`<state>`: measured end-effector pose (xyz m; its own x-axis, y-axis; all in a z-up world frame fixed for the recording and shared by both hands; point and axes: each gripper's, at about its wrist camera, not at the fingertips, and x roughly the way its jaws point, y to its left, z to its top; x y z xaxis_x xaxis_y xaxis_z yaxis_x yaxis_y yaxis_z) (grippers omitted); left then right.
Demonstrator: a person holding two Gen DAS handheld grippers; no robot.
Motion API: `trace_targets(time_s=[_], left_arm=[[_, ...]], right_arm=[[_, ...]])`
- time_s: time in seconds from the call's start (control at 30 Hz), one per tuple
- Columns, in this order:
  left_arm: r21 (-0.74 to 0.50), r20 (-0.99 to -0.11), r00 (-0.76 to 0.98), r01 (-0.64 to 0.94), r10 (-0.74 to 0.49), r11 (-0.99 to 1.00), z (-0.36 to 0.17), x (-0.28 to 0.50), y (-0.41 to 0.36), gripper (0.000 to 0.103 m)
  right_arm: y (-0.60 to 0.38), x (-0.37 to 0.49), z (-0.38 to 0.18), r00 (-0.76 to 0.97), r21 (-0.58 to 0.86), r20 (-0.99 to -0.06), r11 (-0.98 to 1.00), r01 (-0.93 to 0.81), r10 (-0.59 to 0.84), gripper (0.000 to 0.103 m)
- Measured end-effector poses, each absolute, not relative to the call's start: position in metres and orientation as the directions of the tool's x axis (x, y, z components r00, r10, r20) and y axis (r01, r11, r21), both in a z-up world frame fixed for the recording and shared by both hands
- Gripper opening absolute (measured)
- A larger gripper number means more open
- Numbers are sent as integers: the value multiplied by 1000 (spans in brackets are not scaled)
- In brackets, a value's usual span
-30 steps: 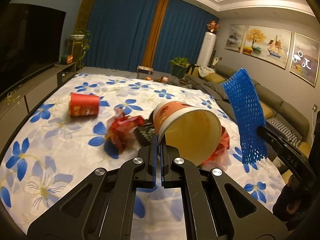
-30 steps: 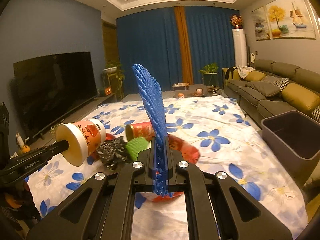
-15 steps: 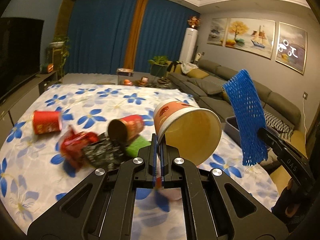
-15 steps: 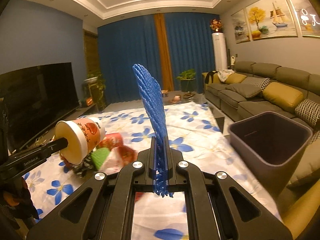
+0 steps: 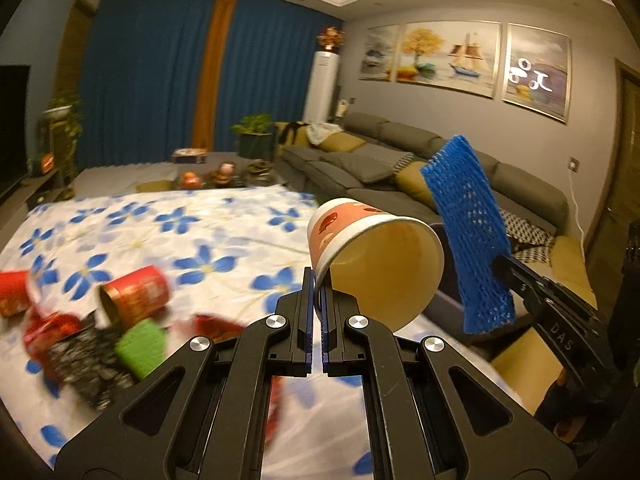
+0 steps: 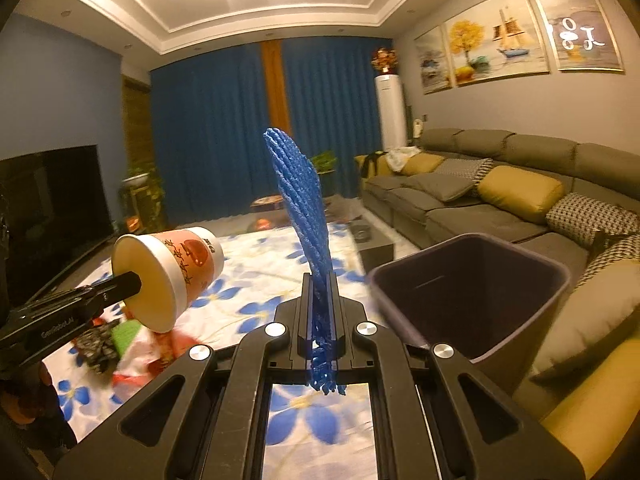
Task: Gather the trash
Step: 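Carry the blue net and paper cup to the grey bin and release both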
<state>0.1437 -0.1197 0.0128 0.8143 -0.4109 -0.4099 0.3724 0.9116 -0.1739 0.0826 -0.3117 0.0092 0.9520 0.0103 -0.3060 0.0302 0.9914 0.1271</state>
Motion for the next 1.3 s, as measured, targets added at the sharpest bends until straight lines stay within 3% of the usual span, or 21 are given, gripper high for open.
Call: trace_targets(time_s=[0.53, 1.3], left_arm=[[-164, -424, 731, 519, -535, 839, 12, 201, -240, 2], [-168, -496, 649, 580, -577, 797, -23, 249, -308, 2]], right_arm=[[-396, 115, 0, 926, 112, -335, 968, 223, -175, 7], [-423, 138, -19, 904, 154, -377, 949, 274, -200, 7]])
